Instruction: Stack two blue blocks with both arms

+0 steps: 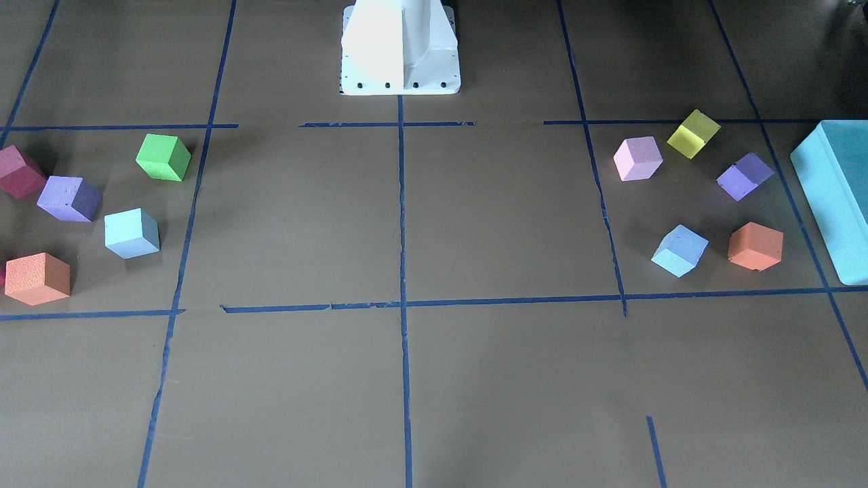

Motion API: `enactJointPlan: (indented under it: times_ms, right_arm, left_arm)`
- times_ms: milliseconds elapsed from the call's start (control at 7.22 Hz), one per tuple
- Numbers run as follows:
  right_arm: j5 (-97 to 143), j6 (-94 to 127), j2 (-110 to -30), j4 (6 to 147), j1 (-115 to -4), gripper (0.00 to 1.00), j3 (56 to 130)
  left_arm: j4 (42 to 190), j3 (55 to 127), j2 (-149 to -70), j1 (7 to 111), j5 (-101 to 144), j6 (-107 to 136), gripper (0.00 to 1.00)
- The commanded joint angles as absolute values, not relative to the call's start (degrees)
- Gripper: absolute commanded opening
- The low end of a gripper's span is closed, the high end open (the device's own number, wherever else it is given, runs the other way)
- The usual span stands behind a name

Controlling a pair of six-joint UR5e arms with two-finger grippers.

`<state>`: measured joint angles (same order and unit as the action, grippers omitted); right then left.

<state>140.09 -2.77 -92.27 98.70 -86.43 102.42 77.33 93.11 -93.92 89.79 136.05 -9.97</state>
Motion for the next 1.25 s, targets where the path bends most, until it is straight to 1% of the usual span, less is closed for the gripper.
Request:
enactJointPlan:
  times_ms: [0, 138, 277, 554, 692, 1108]
  right_arm:
    - [140.89, -2.37, -92.2, 98.7, -86.4, 1.0, 102.57]
    - [141.85, -1.15, -91.76, 98.53, -85.53, 1.0, 103.09]
    - [141.42, 5.21, -90.97, 98.44, -80.38, 1.0, 106.05]
    - [136.61, 16.74, -89.47, 87.96, -71.76, 0.99, 106.35]
    - [132.67, 23.4, -89.47, 81.89, -68.33, 0.96, 106.26]
    - [122.29, 44.23, -89.3, 69.73, -54.45, 0.96, 105.47]
  left_arm:
    - [77.43, 93.43, -92.73, 89.82, 136.05, -10.02, 1.0]
    - [77.52, 93.6, -92.2, 89.74, 136.14, -10.02, 1.0]
    - [77.52, 93.26, -92.2, 89.74, 136.14, -10.02, 1.0]
    - [77.52, 93.69, -92.2, 89.74, 136.14, -10.02, 1.0]
    - [77.52, 93.78, -92.2, 89.74, 136.14, -10.02, 1.0]
    - [77.52, 93.69, -92.11, 89.74, 136.14, -10.02, 1.0]
